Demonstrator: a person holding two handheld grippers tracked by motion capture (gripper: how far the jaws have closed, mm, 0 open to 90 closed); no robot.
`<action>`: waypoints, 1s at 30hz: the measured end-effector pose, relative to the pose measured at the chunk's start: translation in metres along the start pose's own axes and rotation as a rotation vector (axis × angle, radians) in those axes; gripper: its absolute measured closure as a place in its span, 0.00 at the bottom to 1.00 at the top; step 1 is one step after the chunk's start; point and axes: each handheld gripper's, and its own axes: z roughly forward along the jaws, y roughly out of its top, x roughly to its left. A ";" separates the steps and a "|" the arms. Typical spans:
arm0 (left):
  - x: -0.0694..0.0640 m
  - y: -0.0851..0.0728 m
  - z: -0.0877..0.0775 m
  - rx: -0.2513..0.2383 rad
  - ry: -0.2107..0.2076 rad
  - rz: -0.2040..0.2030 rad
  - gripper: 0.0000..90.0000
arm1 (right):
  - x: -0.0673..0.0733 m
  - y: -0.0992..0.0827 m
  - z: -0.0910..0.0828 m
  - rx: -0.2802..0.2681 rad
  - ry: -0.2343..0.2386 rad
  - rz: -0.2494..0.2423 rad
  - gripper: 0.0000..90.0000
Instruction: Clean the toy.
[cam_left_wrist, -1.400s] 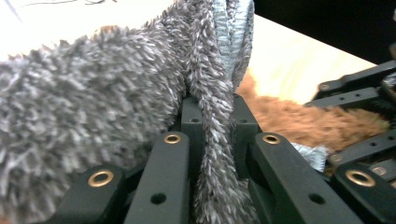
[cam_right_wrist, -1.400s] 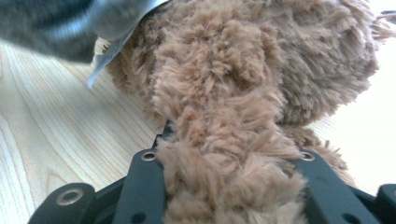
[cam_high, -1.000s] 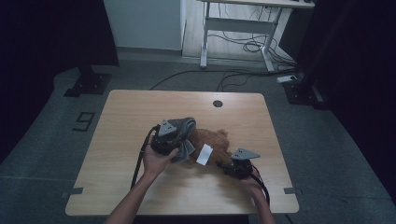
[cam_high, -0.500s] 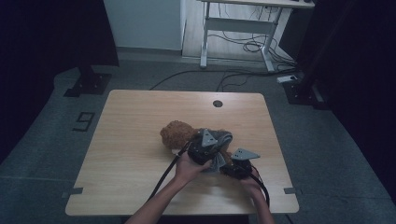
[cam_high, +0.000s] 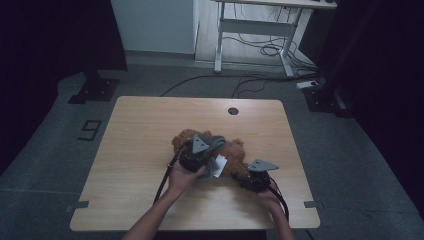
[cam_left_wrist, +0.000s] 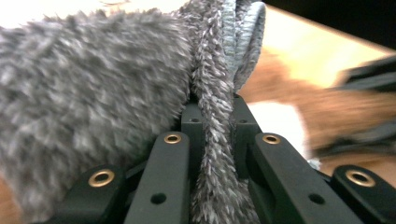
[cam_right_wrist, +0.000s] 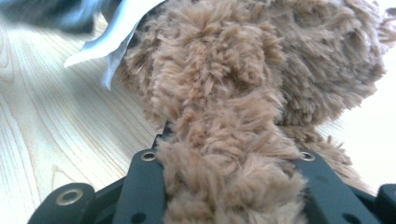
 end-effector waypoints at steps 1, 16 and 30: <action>0.015 -0.003 -0.005 -0.003 -0.030 -0.057 0.89 | -0.001 0.000 0.000 -0.003 0.004 -0.001 0.71; 0.085 -0.044 -0.032 -0.007 0.053 -0.241 0.89 | -0.001 -0.001 0.000 0.001 0.008 -0.003 0.71; 0.025 0.025 -0.013 -0.052 -0.095 -0.131 0.88 | -0.001 0.000 0.000 0.003 0.003 0.000 0.71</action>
